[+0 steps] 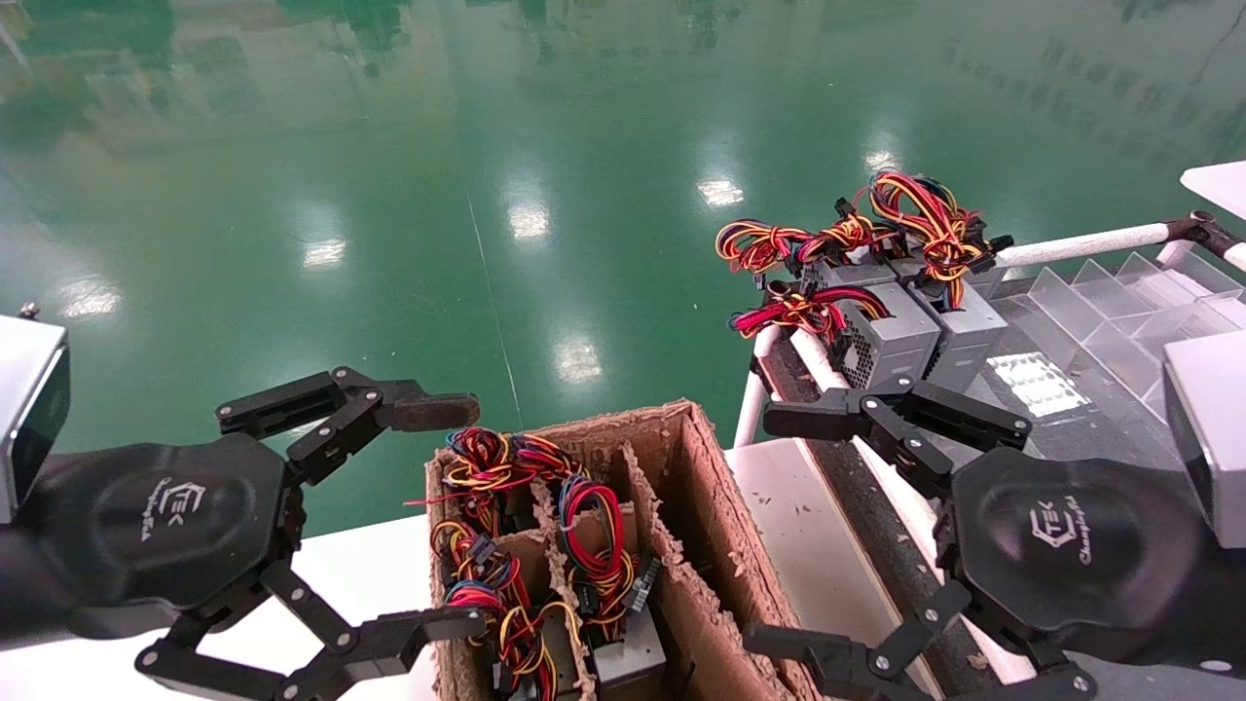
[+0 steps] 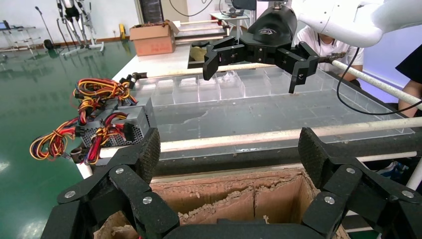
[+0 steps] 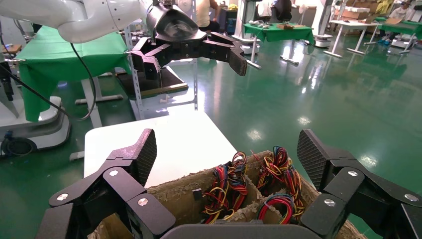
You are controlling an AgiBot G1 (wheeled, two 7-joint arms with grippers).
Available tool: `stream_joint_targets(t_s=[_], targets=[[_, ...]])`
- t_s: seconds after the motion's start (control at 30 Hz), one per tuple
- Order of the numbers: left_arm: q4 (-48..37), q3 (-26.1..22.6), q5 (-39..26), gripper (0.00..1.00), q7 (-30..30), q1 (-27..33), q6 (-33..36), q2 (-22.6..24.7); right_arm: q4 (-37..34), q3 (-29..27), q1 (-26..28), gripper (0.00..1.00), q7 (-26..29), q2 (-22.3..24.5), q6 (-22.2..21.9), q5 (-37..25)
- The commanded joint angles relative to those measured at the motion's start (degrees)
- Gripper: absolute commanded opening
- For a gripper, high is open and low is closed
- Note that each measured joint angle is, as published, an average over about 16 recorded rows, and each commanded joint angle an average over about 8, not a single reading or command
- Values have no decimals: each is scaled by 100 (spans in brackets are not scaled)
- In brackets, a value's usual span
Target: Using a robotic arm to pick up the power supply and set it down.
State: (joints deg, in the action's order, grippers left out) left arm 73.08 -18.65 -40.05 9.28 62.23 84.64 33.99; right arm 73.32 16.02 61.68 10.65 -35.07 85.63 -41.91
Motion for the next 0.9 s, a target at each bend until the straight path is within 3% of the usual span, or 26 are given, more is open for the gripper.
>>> stream_joint_targets(t_s=[0.03, 0.13, 0.2, 0.27, 0.9], targets=[[0, 0, 0, 54, 0, 0, 0, 0, 0, 0, 0, 100, 0, 0, 0, 0], [0, 0, 0, 34, 0, 0, 0, 0, 0, 0, 0, 100, 0, 0, 0, 0], [0, 0, 0, 9, 0, 0, 0, 0, 0, 0, 0, 100, 0, 0, 0, 0], [0, 0, 0, 0, 0, 0, 0, 0, 0, 0, 0, 100, 0, 0, 0, 0], [0, 0, 0, 0, 0, 0, 0, 0, 0, 0, 0, 100, 0, 0, 0, 0]])
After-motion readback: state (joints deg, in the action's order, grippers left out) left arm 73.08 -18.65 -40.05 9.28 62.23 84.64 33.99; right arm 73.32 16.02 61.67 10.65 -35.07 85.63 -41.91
